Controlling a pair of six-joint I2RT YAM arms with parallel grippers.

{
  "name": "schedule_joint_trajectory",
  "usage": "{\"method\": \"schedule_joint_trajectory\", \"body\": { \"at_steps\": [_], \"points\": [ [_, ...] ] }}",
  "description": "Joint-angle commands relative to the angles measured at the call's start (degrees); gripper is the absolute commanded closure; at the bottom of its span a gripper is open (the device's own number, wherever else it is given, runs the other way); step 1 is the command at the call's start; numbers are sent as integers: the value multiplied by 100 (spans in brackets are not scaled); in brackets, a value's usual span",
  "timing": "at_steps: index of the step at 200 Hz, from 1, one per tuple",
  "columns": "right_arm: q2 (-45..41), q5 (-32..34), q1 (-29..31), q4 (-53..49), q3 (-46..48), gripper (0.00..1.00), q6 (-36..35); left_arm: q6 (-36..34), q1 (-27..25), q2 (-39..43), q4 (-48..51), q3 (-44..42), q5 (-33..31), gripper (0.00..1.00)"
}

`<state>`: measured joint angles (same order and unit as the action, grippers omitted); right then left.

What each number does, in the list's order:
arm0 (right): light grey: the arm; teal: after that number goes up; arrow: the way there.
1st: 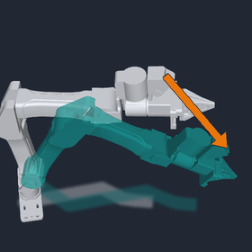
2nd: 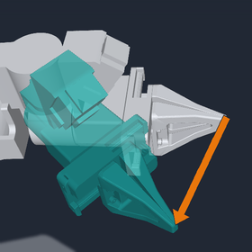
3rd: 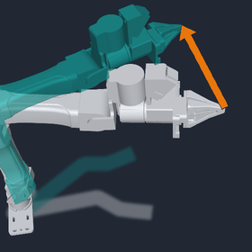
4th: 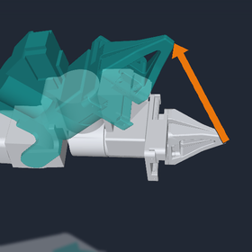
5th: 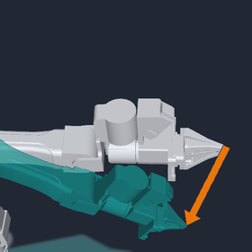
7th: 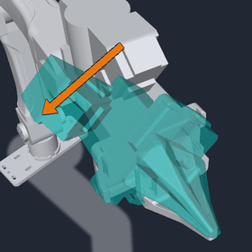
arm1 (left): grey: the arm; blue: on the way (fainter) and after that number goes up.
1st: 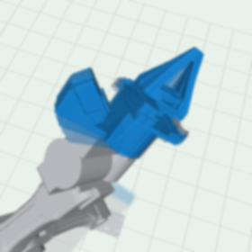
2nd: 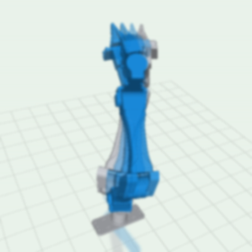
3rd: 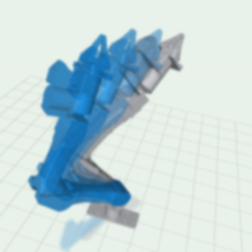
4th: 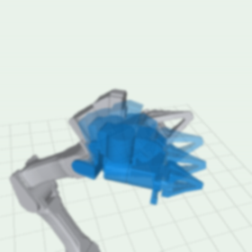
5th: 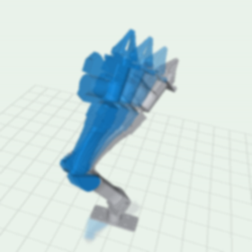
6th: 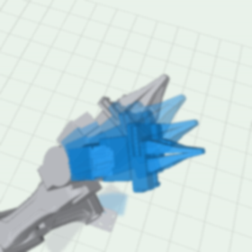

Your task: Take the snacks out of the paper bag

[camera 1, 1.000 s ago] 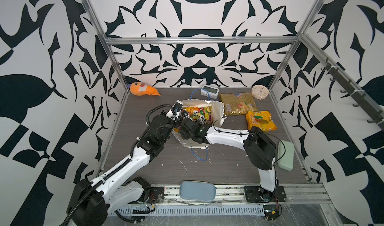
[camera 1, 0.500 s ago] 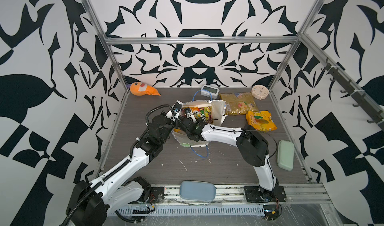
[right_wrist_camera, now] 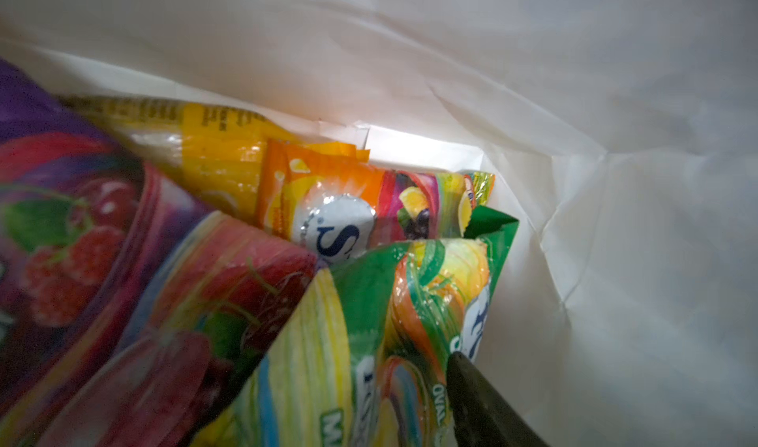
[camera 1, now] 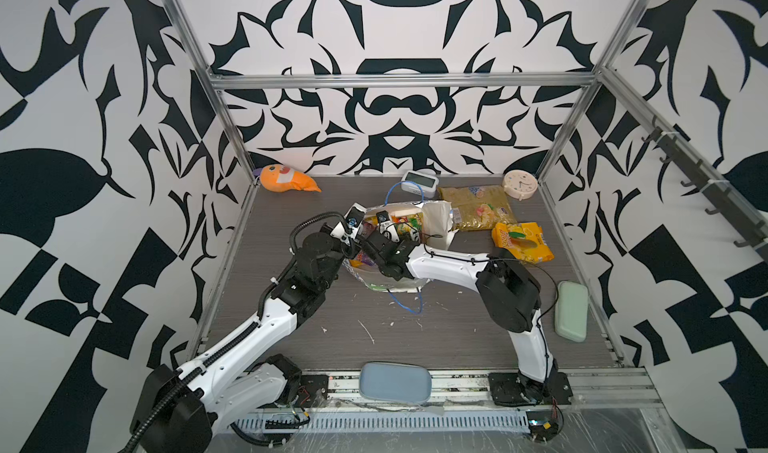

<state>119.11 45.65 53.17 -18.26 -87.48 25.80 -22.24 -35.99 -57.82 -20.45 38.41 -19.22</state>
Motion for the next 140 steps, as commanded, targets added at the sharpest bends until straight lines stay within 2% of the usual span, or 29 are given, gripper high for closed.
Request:
{"method": "schedule_joint_trajectory", "body": {
  "at_steps": [1, 27, 69, 94, 107, 122, 140],
  "points": [
    [31, 396, -135, -285, -208, 30, 91, -66, -22, 208, -486, -33, 62, 100],
    [121, 495, -186, -199, -214, 35, 17, -65, -22, 240, -442, -61, 66, 100],
    [19, 771, -255, -199, -189, 52, -147, -60, -22, 263, -451, -88, 31, 100],
    [-261, 815, -283, -130, 11, 58, -166, -79, -22, 213, -409, -43, 15, 100],
    [-411, 790, -287, 11, 196, 67, -188, -91, -22, 190, -484, -87, -4, 100],
    [-482, 823, -299, 3, 265, 71, -191, -126, -25, 142, -682, -156, -21, 100],
    [-527, 819, -346, -115, 313, 86, -78, -113, -22, 114, -550, -58, 9, 100]
  ]
}}
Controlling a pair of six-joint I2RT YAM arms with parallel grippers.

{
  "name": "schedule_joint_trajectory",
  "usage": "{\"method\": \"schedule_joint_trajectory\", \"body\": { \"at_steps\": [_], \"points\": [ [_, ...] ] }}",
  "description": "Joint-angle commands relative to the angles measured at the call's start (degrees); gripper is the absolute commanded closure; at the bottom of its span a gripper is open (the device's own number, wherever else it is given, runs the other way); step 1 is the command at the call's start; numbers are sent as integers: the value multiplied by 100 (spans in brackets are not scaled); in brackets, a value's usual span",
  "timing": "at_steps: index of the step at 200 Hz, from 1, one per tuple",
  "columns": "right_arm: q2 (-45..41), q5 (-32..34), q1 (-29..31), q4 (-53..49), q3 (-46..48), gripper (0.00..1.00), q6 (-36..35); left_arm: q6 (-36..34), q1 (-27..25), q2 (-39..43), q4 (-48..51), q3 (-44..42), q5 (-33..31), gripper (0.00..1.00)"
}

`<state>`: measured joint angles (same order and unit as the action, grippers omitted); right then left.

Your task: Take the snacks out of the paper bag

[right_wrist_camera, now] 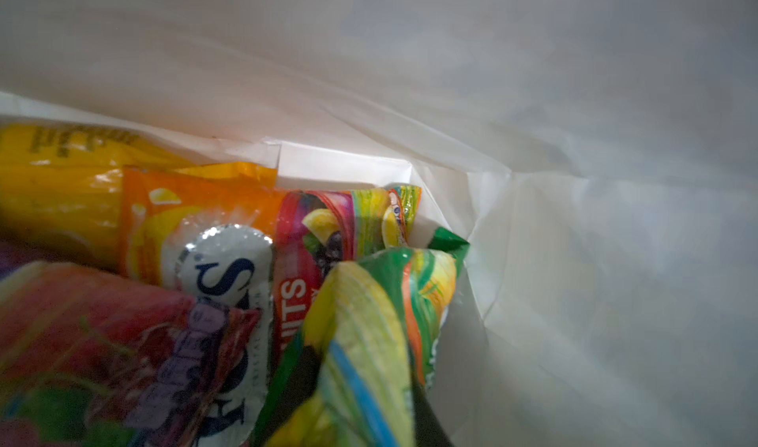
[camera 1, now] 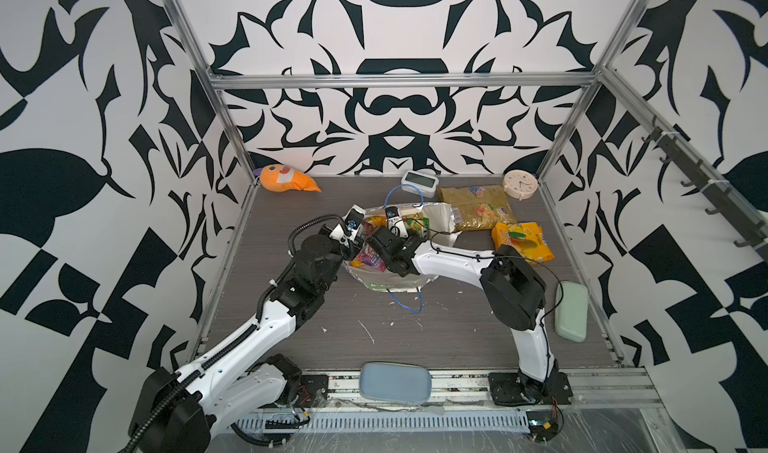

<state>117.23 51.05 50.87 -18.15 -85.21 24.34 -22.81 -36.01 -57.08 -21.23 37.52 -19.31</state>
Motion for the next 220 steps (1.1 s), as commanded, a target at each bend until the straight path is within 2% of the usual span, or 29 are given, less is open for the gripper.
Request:
{"method": "schedule_joint_trajectory", "body": {
  "at_steps": [1, 45, 52, 74, 111, 156, 197, 220],
  "points": [
    [-344, 272, -115, -118, 93, 86, 70, -56, -20, 40, -471, 34, 16, 100],
    [-396, 152, -166, -15, 193, 94, 33, -57, -20, 30, -426, 50, 13, 100],
    [-424, 82, -177, 43, 205, 98, 2, -54, -20, 47, -445, 22, -5, 100],
    [-590, -150, -166, 288, 262, 100, -216, -57, -20, 70, -546, -40, -83, 100],
    [-977, -1231, -174, 980, 479, 100, -833, -39, -25, 78, -563, -69, -202, 100],
    [-1546, -2680, -165, 1582, 760, 100, -1214, -13, -20, -12, -600, -35, -295, 100],
    [-2093, -3276, -172, 2100, 1216, 100, -1198, -29, -22, -74, -588, 25, -318, 100],
    [-2252, -3355, -262, 1973, 1206, 100, -850, -22, -20, -109, -417, 137, -286, 100]
  ]
}}
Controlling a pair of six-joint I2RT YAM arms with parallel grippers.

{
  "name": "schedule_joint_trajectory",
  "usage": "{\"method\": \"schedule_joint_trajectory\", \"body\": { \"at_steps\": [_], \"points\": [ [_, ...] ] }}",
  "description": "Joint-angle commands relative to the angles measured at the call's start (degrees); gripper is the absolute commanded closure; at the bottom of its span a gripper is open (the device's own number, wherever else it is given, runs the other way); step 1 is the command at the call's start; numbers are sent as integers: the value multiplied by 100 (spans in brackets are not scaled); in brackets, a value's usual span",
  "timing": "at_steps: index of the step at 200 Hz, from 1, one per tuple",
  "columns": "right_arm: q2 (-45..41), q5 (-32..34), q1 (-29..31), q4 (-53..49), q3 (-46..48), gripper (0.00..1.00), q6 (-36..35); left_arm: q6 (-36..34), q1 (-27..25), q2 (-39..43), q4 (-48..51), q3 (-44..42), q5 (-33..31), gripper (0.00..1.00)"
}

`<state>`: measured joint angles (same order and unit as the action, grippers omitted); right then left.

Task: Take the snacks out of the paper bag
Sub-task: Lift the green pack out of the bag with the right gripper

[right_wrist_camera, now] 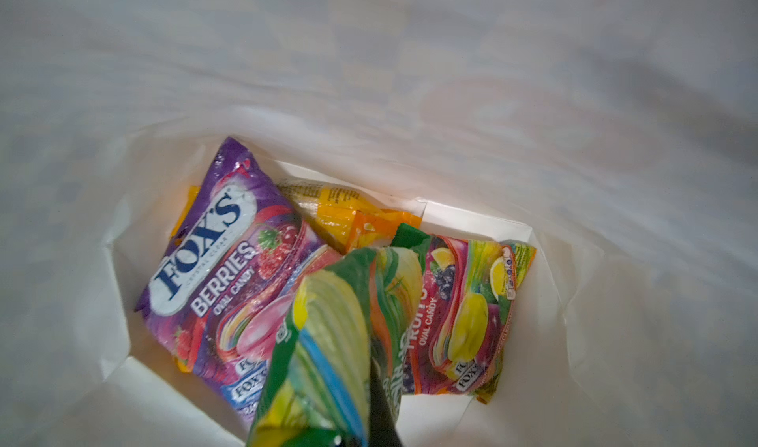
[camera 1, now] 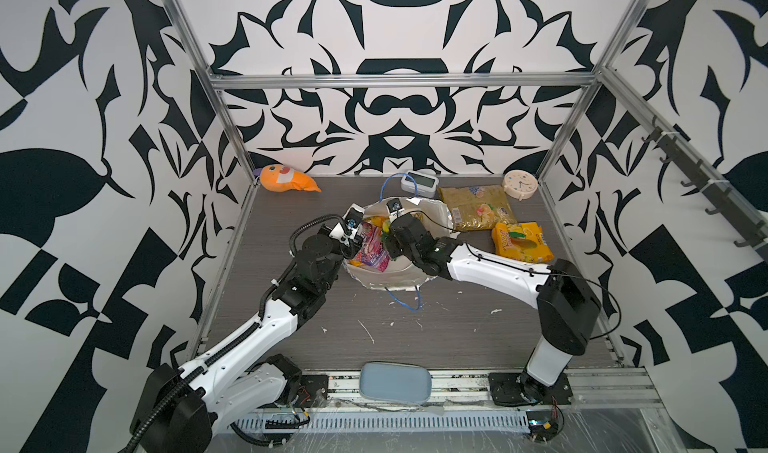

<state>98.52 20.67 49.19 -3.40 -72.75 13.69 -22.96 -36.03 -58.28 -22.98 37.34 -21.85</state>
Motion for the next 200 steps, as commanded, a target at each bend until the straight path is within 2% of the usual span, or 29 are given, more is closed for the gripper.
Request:
{"method": "schedule_joint_trajectory", "body": {
  "at_steps": [1, 34, 101, 155, 200],
  "points": [
    [-388, -339, -103, 502, -34, 100, 227, -7, -18, 10, -242, 152, -27, 100],
    [-619, -1377, -295, 906, 250, 100, 285, -20, -18, -84, -391, 147, -152, 100],
    [-1147, -2490, -326, 1603, 579, 100, -256, -6, -19, -149, -423, 206, -247, 100],
    [-1780, -2723, -375, 1396, 679, 100, -617, 25, -18, -96, -404, 164, -358, 100],
    [-2522, -3060, -518, 1258, 768, 100, -563, 3, -18, -108, -459, 120, -406, 100]
  ]
}}
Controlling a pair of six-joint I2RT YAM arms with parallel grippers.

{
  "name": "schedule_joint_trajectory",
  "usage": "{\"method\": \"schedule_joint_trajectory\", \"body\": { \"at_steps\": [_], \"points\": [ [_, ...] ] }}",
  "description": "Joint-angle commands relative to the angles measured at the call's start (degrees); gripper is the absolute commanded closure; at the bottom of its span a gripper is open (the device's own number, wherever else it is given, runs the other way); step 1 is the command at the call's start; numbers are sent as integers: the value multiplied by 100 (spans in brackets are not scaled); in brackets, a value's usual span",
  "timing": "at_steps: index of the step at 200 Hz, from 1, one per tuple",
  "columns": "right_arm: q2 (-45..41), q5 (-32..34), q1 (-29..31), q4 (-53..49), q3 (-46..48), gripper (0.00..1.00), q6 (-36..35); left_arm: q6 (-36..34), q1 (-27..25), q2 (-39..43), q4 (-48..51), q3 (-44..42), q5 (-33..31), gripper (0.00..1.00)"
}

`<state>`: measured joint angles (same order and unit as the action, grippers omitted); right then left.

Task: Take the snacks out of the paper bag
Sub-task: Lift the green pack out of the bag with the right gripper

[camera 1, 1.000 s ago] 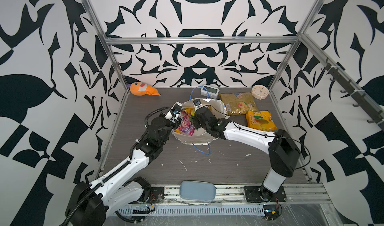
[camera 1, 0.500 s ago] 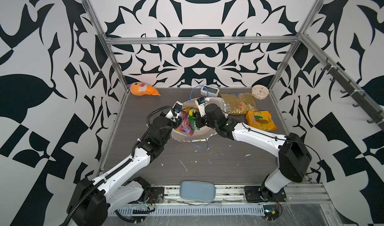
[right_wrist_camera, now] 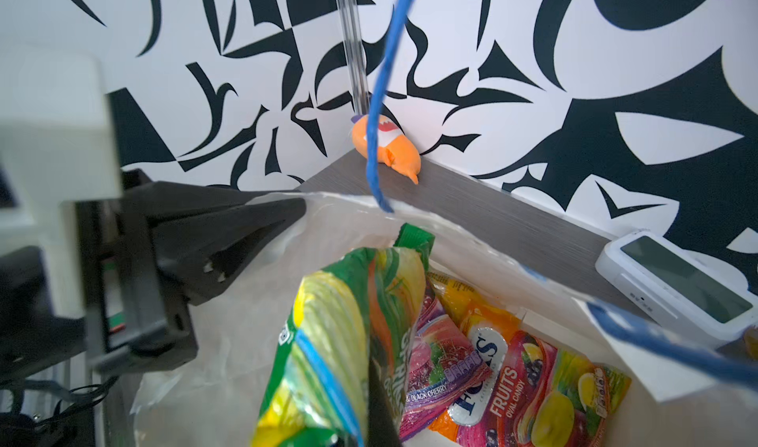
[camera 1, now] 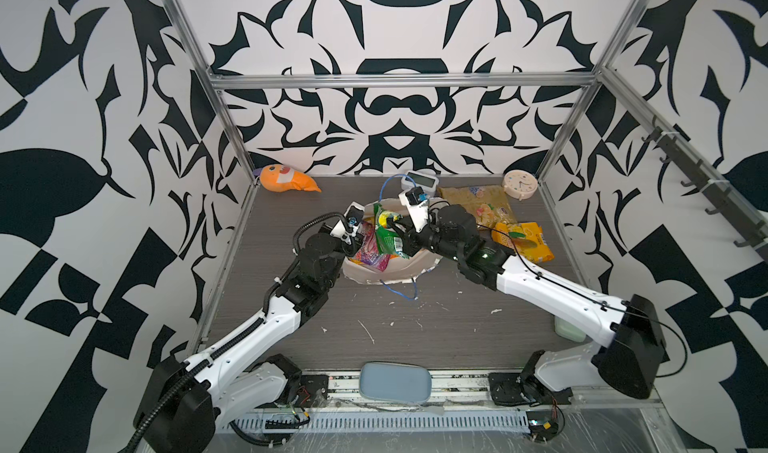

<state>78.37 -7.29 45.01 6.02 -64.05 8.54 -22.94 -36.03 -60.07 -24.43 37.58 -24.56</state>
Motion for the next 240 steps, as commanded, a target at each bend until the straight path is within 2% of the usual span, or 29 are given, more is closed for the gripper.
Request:
{"method": "schedule_joint_trajectory", "body": {
  "at_steps": [1, 29, 59, 95, 123, 166, 207, 240],
  "points": [
    [-520, -256, -108, 301, -109, 100, -33, 5, -18, 73, -307, 98, -136, 100],
    [-735, -777, -493, -218, -483, 100, 340, 7, -18, 13, -281, 158, -129, 100],
    [-1061, -943, -798, -621, -663, 100, 409, 73, -18, -76, -315, 204, -247, 100],
    [-1462, -1793, -1080, -859, -860, 100, 494, 105, -18, -84, -455, 153, -395, 100],
    [-1681, -1889, -1191, -977, -819, 100, 409, 88, -15, -72, -515, 138, -411, 100],
    [-2140, -1288, -1571, -1148, -534, 100, 362, 105, -5, -159, -506, 253, -786, 100],
    [-2446, 87, -1988, -1726, -480, 100, 280, 170, 31, -228, -555, 273, -926, 100],
    [-2356, 679, -2283, -2273, -573, 100, 169, 154, 34, -207, -671, 264, -1158, 100]
  ]
}}
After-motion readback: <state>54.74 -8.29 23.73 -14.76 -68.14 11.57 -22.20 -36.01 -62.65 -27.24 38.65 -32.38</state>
